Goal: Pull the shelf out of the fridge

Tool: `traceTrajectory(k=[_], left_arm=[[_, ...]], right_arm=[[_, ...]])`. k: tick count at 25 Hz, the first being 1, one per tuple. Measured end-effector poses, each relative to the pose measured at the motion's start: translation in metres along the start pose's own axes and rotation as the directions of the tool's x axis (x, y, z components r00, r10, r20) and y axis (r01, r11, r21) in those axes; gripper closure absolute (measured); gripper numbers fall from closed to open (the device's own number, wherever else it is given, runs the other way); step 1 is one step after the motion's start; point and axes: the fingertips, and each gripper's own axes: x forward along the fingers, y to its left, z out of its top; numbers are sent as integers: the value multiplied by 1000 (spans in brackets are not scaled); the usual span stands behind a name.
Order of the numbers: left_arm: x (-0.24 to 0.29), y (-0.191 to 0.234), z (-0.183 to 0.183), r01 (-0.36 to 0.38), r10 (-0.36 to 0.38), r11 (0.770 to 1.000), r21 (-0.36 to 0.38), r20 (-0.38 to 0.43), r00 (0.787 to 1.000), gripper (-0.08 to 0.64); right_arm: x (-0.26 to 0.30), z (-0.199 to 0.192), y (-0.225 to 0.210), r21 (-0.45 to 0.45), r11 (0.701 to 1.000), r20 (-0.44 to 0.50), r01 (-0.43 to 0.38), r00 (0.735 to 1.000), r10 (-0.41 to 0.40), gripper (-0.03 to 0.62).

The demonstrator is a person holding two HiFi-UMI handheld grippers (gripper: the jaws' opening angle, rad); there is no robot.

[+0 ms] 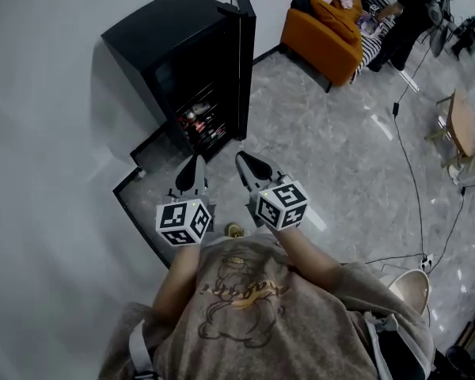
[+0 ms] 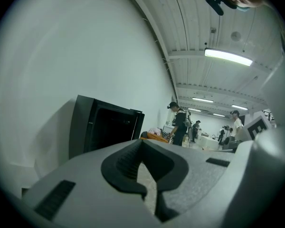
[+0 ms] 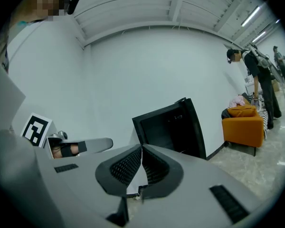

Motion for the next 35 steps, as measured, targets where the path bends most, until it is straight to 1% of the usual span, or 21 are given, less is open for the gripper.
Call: traceTrajectory(k=[5, 9, 17, 22, 28, 35], left_arm=[[15, 19, -5, -2, 2, 999, -34, -10, 1000, 554], [22, 26, -4, -1, 1, 998, -63, -7, 1000, 554], [49, 41, -1, -7, 7, 998, -66, 6, 1000, 554], [78, 50, 4, -10, 11, 997, -71, 15, 1000, 554], [115, 58, 15, -16, 18, 998, -68, 31, 999, 554], [160, 65, 29, -58, 62, 995, -81, 53, 997, 554]], right_arm=[[14, -3, -9, 19, 1000, -8, 21, 1000, -21, 569], [23, -4, -12, 23, 999, -18, 24, 1000, -24, 569], [56, -1, -25, 10, 1000, -19, 8, 1000, -7, 569], [81, 11, -41, -4, 1000, -2, -15, 1000, 15, 569], [115, 22, -62, 0, 999, 2, -54, 999, 54, 568], [151, 44, -93, -3, 994, -6, -106, 994, 106, 569]])
